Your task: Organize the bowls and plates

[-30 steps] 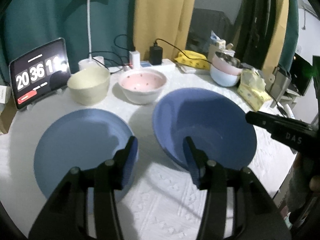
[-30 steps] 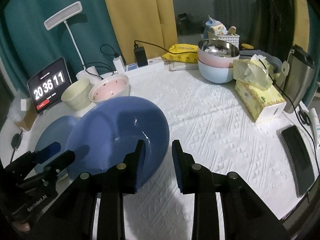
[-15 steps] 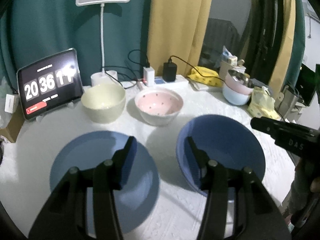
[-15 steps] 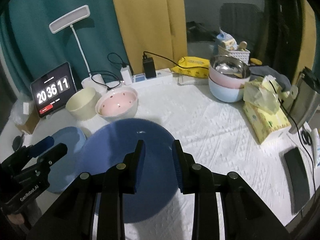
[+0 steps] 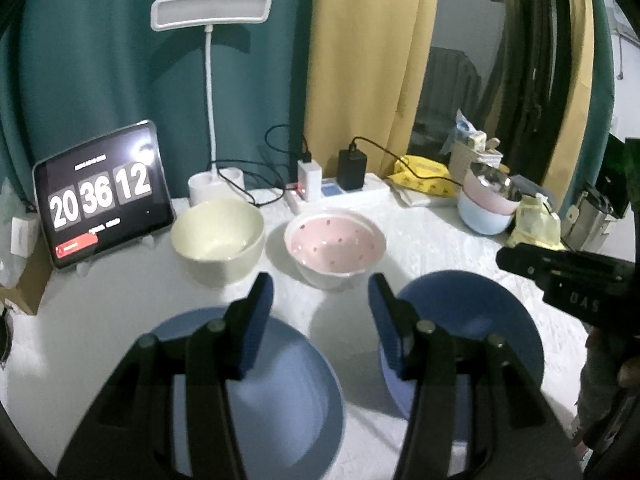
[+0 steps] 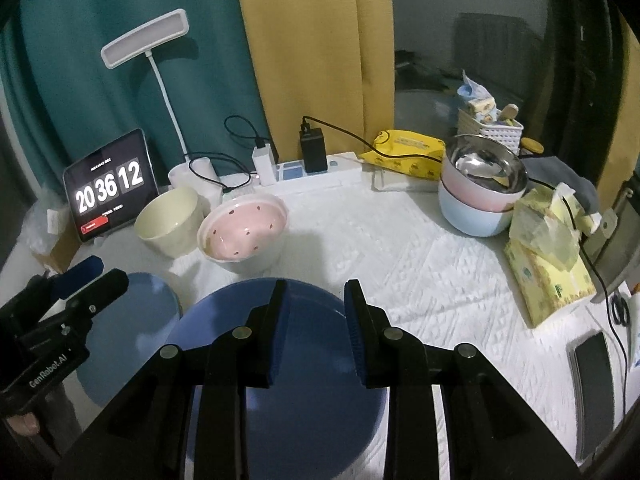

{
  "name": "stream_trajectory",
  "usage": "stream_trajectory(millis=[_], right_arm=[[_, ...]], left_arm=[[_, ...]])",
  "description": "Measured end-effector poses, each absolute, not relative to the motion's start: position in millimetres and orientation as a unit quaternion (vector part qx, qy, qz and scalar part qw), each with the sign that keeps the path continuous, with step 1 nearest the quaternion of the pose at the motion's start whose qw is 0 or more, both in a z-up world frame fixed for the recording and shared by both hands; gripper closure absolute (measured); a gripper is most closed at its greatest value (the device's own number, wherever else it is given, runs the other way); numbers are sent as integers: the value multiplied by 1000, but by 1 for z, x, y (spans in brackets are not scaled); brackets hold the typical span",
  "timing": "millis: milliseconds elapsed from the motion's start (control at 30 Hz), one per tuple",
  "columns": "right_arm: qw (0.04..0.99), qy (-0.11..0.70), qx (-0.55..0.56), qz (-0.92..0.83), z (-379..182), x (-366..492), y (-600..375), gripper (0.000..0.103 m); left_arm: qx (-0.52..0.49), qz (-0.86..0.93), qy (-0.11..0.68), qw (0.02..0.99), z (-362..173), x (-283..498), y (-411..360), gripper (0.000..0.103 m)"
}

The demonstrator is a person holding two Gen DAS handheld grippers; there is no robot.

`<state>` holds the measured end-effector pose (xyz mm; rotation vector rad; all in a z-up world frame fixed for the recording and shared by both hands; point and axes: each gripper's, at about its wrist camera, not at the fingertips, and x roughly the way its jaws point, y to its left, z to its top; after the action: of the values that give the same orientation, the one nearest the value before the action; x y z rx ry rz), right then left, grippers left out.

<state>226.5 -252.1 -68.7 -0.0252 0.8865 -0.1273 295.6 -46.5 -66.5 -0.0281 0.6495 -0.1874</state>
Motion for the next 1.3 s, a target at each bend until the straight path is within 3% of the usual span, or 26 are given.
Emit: stream_trajectory(millis=[667, 1300], right_arm=[[896, 442, -30, -28, -75, 294, -241, 74], [859, 510, 24, -44, -125, 364, -251, 74]], left_arm=[[-35, -84, 340, 936, -70, 352, -39, 52], [-55, -105, 427, 896, -117, 418, -47, 52]])
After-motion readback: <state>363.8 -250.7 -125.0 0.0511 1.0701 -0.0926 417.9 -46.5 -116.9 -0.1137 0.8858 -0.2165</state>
